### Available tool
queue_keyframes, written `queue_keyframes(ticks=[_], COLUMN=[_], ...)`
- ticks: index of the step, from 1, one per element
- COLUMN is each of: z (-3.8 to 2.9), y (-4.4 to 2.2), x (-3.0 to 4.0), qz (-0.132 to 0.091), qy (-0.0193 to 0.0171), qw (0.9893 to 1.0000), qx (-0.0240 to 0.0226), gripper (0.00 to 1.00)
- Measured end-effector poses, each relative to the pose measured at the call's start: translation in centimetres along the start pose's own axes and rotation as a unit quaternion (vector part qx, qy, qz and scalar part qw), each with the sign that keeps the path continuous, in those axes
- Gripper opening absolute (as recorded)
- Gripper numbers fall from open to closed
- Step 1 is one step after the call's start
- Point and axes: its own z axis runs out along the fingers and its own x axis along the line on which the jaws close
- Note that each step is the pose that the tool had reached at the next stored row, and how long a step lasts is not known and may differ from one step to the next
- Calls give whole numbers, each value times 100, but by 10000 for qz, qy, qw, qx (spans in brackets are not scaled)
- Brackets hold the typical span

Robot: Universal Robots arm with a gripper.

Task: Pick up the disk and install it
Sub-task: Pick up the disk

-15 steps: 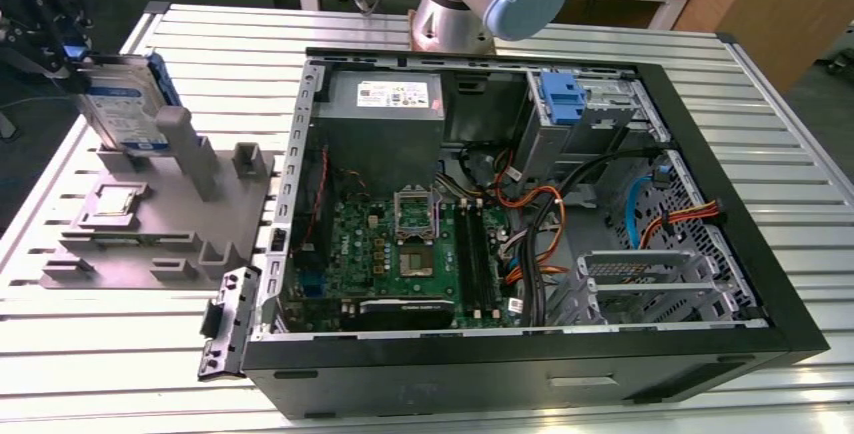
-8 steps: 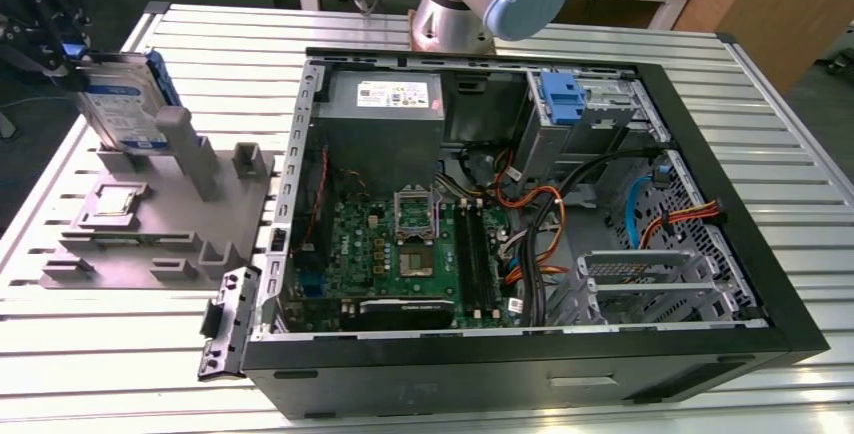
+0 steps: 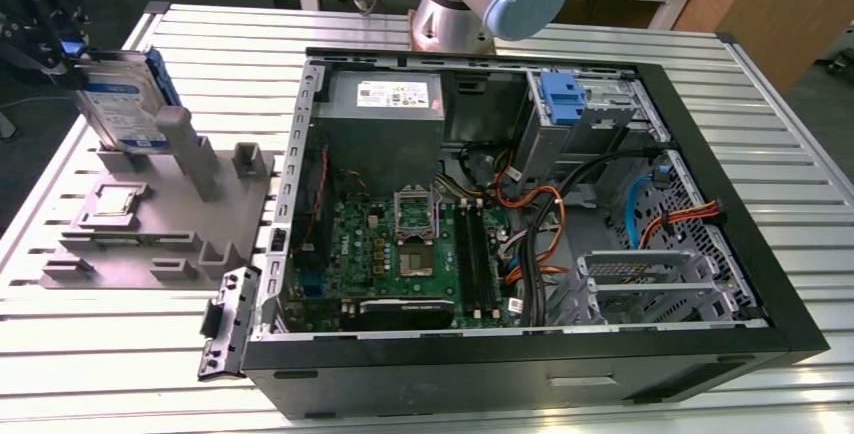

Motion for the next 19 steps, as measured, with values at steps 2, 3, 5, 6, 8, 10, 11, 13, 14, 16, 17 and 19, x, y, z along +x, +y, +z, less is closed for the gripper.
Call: queue_keyframes(ticks=[2, 3, 5, 6, 8, 10, 11, 13, 14, 16, 17, 19], z=[-4, -6, -14, -18, -23, -27, -31, -36, -37, -40, -43, -49], y=[0, 0, 0, 0, 0, 0, 0, 0, 0, 0, 0, 0], x=[0, 0, 0, 0, 0, 0, 0, 0, 0, 0, 0, 0], qz=[0, 0, 0, 0, 0, 0, 0, 0, 0, 0, 0, 0], qy=[0, 0, -1, -1, 0, 0, 0, -1, 0, 0, 0, 0], qw=[10000, 10000, 10000, 10000, 10000, 10000, 10000, 10000, 10000, 10000, 10000, 10000], qx=[1, 1, 1, 1, 0, 0, 1, 1, 0, 0, 1, 1], gripper=[37, 37, 37, 37, 37, 37, 37, 37, 37, 37, 37, 37])
